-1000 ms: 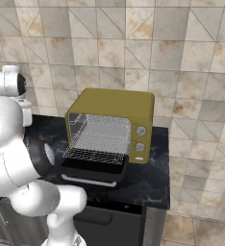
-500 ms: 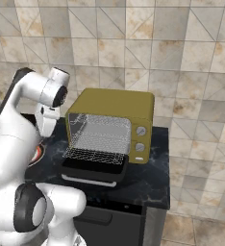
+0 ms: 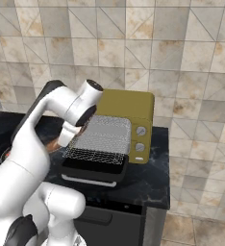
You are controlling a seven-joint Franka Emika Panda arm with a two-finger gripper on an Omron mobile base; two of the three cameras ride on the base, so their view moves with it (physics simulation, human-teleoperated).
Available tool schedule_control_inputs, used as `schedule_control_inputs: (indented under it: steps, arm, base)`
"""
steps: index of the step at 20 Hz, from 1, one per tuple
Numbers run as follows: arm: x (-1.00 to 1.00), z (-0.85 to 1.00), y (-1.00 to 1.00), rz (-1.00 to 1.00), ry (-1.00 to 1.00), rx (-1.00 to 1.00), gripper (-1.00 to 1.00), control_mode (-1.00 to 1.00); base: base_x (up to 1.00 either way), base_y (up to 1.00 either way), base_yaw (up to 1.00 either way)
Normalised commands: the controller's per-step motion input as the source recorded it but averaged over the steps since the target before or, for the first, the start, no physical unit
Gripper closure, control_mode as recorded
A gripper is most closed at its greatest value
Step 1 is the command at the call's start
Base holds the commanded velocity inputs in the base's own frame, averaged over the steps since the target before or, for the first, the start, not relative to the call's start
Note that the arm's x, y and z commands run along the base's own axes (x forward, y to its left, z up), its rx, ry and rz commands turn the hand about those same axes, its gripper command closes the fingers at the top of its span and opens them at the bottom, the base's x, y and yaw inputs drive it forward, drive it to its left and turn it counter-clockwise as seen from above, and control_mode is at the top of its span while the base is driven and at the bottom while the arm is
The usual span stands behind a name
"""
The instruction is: Pull the toaster oven rack outwards. Pick up the baguette from the plate and place it on the toaster oven rack. Close the toaster oven door fully and set the temperature to the lowest setting.
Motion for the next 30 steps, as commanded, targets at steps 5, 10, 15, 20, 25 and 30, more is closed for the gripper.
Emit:
schedule_control_inputs:
  steps: [5,10,15,20,25,30]
  arm:
    - [0.34,-0.01,-0.84,-0.36,0.05,0.0,1.0,-1.0]
    - [0.24,-0.15,-0.33,-0.2,0.02,0.08,1.0,-1.0]
    - [0.06,-0.37,-0.01,-0.13,0.0,0.08,1.0,-1.0]
    - [0.1,-0.32,0.0,-0.12,0.0,0.06,1.0,-1.0]
    - [0.21,-0.06,0.0,-0.1,0.0,0.05,1.0,-1.0]
    - [0.27,-0.01,0.0,-0.09,0.0,0.06,1.0,-1.0]
  base:
    - [0.0,0.0,0.0]
    - [0.0,0.0,0.0]
    - [0.0,0.0,0.0]
    - [0.0,0.0,0.0]
    - [0.0,0.0,0.0]
    - [0.0,0.0,0.0]
